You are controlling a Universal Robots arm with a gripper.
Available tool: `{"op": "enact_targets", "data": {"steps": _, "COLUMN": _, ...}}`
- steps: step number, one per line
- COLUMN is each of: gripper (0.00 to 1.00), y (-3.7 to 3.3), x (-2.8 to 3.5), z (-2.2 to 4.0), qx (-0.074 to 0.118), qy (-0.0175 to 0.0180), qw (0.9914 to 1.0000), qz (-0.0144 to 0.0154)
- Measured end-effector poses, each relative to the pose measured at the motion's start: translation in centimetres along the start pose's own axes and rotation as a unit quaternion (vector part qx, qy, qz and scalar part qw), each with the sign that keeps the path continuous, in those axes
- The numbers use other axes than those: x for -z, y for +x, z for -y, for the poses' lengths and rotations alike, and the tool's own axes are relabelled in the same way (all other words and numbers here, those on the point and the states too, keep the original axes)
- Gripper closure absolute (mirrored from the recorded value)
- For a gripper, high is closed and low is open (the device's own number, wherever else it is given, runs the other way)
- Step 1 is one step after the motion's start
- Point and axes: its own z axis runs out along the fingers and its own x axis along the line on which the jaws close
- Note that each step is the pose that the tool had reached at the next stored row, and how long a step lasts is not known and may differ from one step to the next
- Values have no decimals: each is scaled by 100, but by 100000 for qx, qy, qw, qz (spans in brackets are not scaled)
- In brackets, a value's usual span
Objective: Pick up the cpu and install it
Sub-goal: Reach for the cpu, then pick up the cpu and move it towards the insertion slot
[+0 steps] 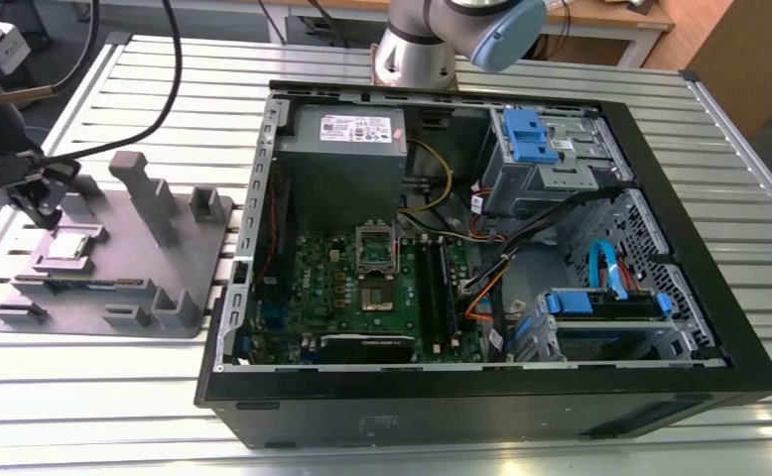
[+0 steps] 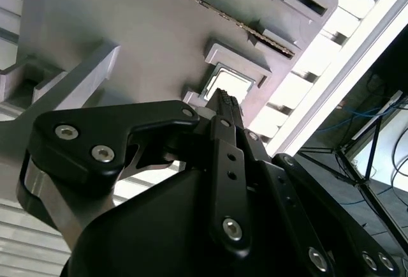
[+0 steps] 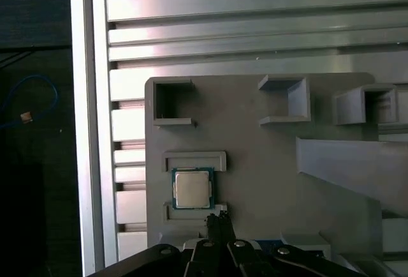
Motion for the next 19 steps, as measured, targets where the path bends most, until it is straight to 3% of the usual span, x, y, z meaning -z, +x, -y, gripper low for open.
{"op": "enact_targets", "data": {"steps": 7, "gripper": 89, "y": 3, "x": -44, "z": 4, "qx": -4, "qy": 3, "qw": 100000, "qz": -3}}
{"op": "enact_targets", "data": {"steps": 16, "gripper": 89, "y": 3, "x": -48, "z": 5, "qx": -2, "qy": -2, "qw": 100000, "qz": 4}}
{"op": "enact_targets", "data": {"steps": 19, "gripper": 89, "y": 7, "x": -84, "z": 6, "qx": -10, "qy": 2, "qw": 100000, "qz": 6}}
